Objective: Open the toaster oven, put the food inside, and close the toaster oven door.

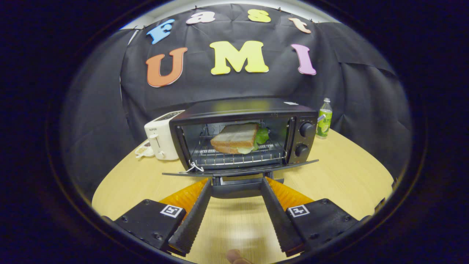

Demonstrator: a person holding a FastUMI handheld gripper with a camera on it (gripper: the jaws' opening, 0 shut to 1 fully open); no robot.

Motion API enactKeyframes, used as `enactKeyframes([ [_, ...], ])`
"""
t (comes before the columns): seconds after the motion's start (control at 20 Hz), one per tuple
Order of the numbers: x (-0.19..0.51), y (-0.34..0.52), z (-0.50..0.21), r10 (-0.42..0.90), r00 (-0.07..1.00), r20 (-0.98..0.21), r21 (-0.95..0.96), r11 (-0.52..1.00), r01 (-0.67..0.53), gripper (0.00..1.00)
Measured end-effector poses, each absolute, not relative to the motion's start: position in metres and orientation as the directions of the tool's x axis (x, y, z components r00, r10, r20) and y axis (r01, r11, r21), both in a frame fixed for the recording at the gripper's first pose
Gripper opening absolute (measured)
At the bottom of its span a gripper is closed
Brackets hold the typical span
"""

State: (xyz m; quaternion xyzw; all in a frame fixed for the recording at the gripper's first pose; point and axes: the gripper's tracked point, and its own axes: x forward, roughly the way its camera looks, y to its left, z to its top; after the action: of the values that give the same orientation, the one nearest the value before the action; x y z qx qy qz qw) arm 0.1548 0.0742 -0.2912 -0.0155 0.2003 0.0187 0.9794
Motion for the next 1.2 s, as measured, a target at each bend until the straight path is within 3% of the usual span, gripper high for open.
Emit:
enactKeyframes([
  [0.25, 0.169, 0.078, -0.273, 0.035, 0.957, -0.288, -0.022, 0.999, -0.043, 0.90],
  [0.6, 0.162, 0.065, -0.238, 0.018, 0.969, -0.247, 0.028, 1.000, -0.012, 0.90],
  [1.2, 0.080, 0.037, -0.125, 0.027, 0.986, -0.164, 0.007, 1.000, -0.026, 0.89],
])
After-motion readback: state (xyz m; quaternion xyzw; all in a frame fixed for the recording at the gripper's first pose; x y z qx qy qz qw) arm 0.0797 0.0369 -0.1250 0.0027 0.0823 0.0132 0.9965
